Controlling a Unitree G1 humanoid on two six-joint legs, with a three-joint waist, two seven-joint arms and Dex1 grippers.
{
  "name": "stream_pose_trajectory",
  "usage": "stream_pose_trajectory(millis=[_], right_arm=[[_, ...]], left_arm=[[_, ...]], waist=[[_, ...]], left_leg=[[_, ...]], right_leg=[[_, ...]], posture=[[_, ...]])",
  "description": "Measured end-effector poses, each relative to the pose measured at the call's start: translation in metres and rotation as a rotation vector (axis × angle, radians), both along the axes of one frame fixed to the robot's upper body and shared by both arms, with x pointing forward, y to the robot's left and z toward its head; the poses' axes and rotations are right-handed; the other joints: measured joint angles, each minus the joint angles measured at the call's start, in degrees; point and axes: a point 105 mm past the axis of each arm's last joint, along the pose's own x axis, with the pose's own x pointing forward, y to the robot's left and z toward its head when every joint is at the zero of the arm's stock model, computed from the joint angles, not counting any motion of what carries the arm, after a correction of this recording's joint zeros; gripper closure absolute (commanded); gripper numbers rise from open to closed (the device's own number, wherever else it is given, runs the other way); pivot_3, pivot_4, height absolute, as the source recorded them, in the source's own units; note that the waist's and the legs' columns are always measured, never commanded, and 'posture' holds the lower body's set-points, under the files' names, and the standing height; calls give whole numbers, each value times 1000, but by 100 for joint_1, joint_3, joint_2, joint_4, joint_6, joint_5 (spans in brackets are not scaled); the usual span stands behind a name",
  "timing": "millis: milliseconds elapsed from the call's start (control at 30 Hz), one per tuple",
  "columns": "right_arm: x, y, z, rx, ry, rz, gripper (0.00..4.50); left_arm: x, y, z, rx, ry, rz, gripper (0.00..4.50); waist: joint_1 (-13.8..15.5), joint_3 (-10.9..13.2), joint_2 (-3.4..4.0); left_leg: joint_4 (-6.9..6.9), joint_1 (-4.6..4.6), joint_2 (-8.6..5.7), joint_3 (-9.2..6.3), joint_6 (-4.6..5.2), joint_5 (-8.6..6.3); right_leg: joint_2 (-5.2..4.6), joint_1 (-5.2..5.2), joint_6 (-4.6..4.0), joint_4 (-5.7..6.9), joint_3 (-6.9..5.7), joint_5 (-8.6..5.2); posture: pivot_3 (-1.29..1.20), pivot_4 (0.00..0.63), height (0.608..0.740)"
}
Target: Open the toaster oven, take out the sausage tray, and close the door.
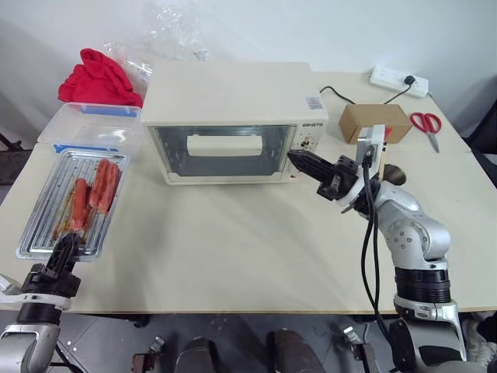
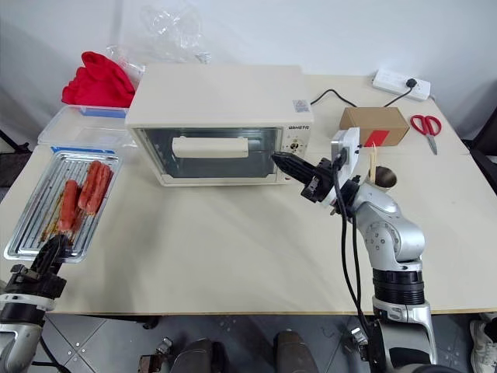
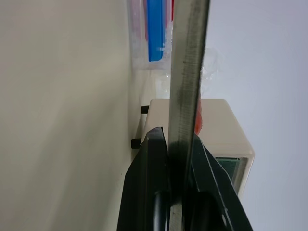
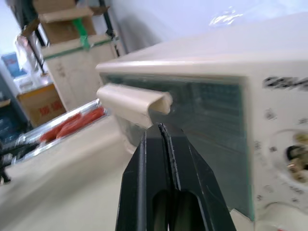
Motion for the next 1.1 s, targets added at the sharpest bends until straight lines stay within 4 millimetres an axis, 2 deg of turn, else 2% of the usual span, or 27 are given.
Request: stream_pose_trajectory(millis=[33,100,300,433,733,1100], right_arm=[[-2,-3,-1,-18,4,9,3952],[-12,-7,-5,-52,14,43,3259],[-42,-17,-15,-189,-2,119,1272],[-77,-23,-39,-352,9,208,51],[-97,-32,-44,-435,-11,217,51],[-112,-39,-43,-460,-16,150,51]], left_arm=[[-1,-7,-2,8,7,-37,4500],[-5,-19,-8,14,24,-96,4500],[-21,-32,-13,92,73,-247,4500],[-30,-48,-17,130,127,-466,4500],[-26,-70,-18,132,171,-777,4500],[14,-105,-11,233,237,-1099,4500]], waist=[[-1,0,0],[19,0,0],[20,1,1],[42,4,5],[52,9,15],[161,11,20]], left_leg=[[-6,0,1,0,0,0],[-14,-2,0,-3,0,0],[-44,-5,-3,-4,-3,2],[-59,-6,-6,-3,-9,-2],[-58,-1,-6,-6,-7,-2],[-55,0,-10,-3,2,4]], right_leg=[[-2,0,0,-2,0,0],[-4,0,0,-10,-1,0],[-4,2,-1,-47,-2,0],[-4,4,-5,-68,-4,-3],[-10,6,-17,-64,-5,-9],[-8,7,-15,-51,-7,-8]], posture=[[0,150,740],[0,150,740],[0,150,740],[0,150,740],[0,150,740],[0,150,740]])
